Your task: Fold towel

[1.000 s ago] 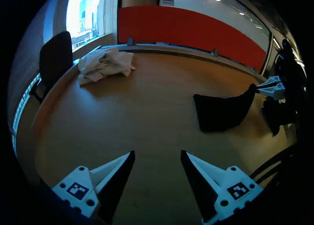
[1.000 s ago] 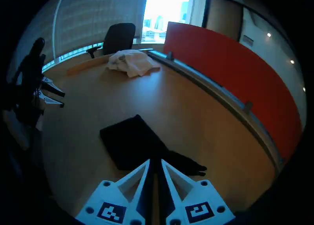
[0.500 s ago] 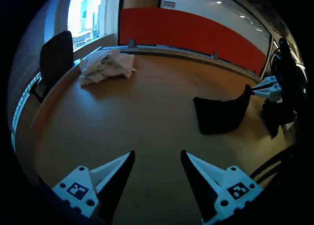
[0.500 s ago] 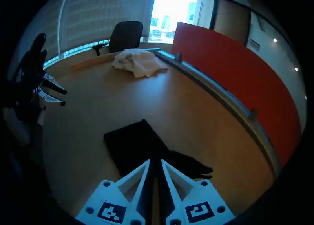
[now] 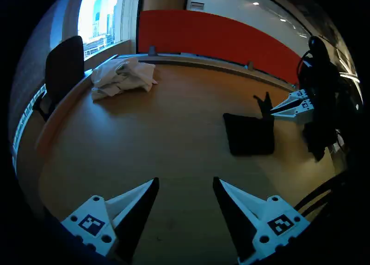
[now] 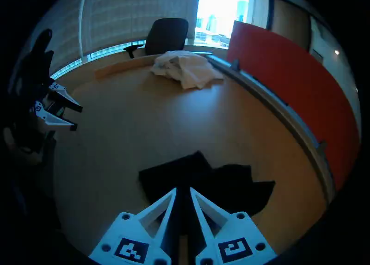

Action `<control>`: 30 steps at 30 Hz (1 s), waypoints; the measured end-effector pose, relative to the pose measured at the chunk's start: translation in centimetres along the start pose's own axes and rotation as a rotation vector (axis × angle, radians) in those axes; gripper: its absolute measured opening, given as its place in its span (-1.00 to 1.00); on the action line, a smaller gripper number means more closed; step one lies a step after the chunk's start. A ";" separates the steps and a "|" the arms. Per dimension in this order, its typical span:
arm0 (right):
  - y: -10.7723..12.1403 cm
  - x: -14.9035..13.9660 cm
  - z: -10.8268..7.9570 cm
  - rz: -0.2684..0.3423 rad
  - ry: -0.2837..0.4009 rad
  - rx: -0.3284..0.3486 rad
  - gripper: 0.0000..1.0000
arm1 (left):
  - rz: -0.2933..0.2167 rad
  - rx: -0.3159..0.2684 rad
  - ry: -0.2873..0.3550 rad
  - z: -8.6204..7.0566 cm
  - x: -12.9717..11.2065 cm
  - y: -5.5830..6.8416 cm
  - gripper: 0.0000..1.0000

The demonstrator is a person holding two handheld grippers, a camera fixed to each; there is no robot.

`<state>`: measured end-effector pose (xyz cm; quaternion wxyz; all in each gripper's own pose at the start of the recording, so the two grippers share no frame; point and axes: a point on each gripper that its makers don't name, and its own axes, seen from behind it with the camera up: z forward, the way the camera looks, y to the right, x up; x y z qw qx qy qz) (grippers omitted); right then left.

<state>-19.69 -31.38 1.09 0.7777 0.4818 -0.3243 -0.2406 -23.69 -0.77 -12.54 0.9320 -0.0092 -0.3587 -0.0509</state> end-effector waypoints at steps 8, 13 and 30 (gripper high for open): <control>-3.7 -1.6 4.8 0.012 -0.076 0.087 -0.90 | -0.017 0.008 0.008 -0.3 -0.1 -0.2 0.71; -4.7 -2.5 6.0 0.028 -0.106 0.107 -0.90 | -0.037 0.005 0.011 -0.5 -0.1 -0.2 0.72; -4.3 -2.3 4.6 0.053 -0.085 0.093 -0.02 | -0.038 0.006 0.012 -0.4 0.2 -0.3 0.72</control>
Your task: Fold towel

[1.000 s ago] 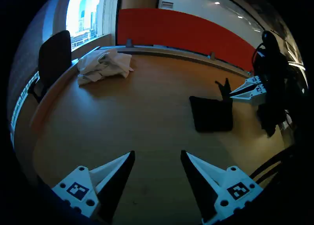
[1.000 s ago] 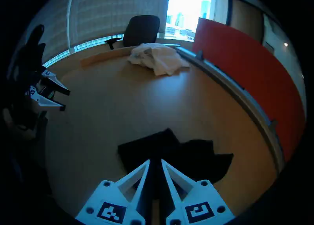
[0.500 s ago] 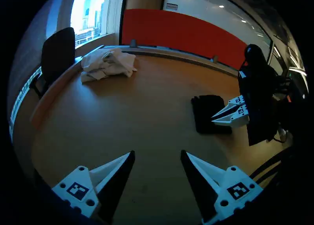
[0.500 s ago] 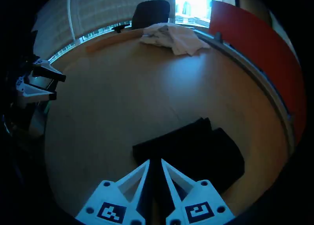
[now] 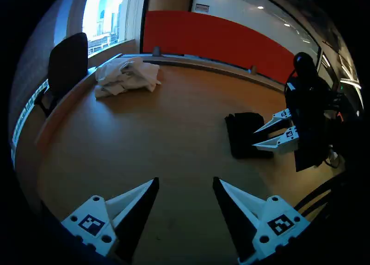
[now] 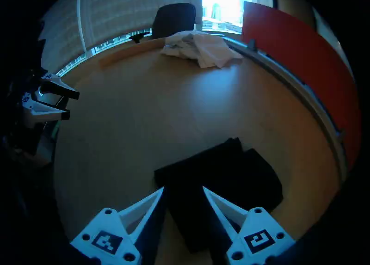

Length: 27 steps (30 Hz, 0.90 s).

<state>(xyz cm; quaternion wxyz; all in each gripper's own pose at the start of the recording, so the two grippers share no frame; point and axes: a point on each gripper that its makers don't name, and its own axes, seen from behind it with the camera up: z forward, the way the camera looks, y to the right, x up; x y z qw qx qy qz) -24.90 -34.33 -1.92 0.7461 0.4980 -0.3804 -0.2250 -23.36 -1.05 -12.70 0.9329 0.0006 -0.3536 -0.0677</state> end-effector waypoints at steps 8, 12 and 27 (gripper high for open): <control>0.1 -0.4 -0.8 0.009 0.008 -0.011 0.22 | 0.003 -0.002 0.002 0.1 0.0 0.4 0.71; 0.1 -0.8 -1.3 0.017 0.009 -0.022 0.37 | 0.007 0.000 0.004 0.0 0.1 0.4 0.72; 0.9 -5.1 -3.9 0.078 -0.014 -0.082 0.37 | 0.013 0.005 0.008 0.1 0.4 0.3 0.72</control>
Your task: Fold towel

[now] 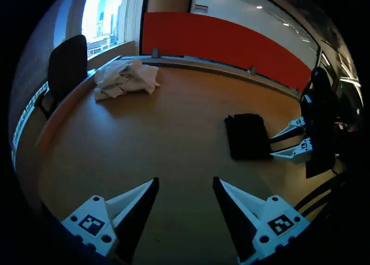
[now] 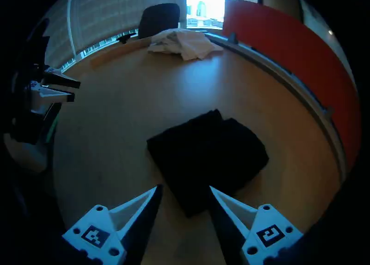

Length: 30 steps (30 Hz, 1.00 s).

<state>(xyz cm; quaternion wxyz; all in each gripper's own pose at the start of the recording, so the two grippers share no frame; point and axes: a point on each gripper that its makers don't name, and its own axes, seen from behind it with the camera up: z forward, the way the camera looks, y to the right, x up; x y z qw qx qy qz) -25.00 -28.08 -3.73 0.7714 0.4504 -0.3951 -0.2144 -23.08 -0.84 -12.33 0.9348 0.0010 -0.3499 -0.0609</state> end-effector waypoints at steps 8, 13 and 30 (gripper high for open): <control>0.7 -2.5 -0.6 0.037 -0.028 -0.024 0.37 | 0.009 -0.002 0.000 0.1 0.1 0.3 0.71; 0.9 -3.5 -0.2 0.049 -0.045 -0.034 0.37 | 0.012 -0.003 -0.001 0.2 0.1 0.3 0.71; 1.2 -4.7 1.0 0.088 -0.074 -0.038 0.05 | 0.012 -0.007 0.000 0.2 0.2 0.5 0.71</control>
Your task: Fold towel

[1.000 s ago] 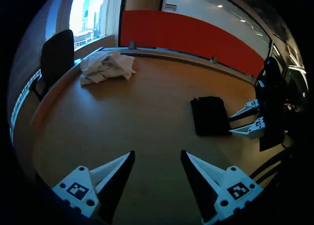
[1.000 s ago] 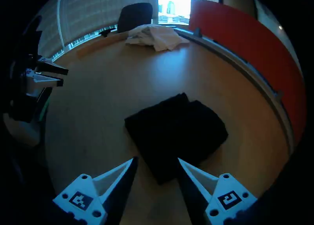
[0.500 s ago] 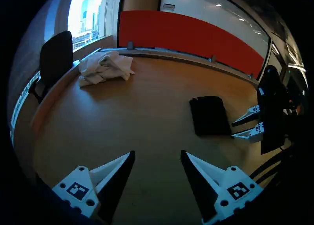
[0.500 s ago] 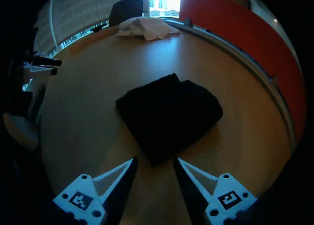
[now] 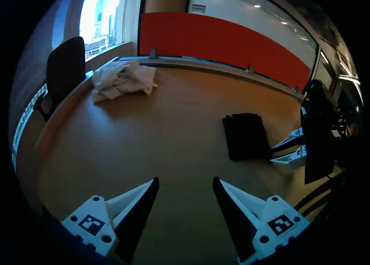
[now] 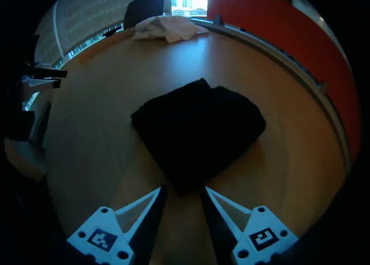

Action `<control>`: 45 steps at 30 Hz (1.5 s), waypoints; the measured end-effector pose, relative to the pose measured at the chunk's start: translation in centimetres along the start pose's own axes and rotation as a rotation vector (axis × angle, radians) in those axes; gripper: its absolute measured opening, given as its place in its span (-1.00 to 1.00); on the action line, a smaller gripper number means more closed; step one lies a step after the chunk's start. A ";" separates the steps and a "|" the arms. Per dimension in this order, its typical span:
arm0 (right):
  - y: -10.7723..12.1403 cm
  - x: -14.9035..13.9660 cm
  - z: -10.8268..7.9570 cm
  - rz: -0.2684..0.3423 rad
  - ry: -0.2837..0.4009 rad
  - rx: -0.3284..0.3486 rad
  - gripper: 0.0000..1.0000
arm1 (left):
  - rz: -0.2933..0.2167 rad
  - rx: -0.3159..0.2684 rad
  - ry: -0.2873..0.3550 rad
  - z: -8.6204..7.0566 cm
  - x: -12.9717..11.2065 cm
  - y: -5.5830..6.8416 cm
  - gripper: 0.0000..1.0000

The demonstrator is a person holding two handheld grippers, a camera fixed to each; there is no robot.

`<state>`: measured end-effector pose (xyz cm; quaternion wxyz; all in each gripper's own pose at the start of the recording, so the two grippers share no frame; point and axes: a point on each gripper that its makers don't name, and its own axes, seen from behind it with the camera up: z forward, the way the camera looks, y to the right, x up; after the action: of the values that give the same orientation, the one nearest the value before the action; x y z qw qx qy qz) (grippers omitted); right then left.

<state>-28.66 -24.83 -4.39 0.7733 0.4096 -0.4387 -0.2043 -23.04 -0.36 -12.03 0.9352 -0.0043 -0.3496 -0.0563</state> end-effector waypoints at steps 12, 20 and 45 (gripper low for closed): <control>0.0 0.2 0.0 0.018 0.013 0.005 -0.80 | 0.000 0.001 0.000 0.2 0.2 0.0 0.72; 0.0 0.9 -0.1 0.009 0.033 0.007 -0.87 | 0.007 0.002 0.000 0.2 0.3 -0.1 0.71; 2.5 13.6 -9.2 -0.112 0.259 -0.063 -0.87 | 0.015 0.002 0.022 0.0 2.0 0.2 0.71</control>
<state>-13.71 -28.42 2.01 0.8233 0.4320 -0.3050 -0.2064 -21.47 -0.42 -10.70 0.9394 -0.0055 -0.3391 -0.0490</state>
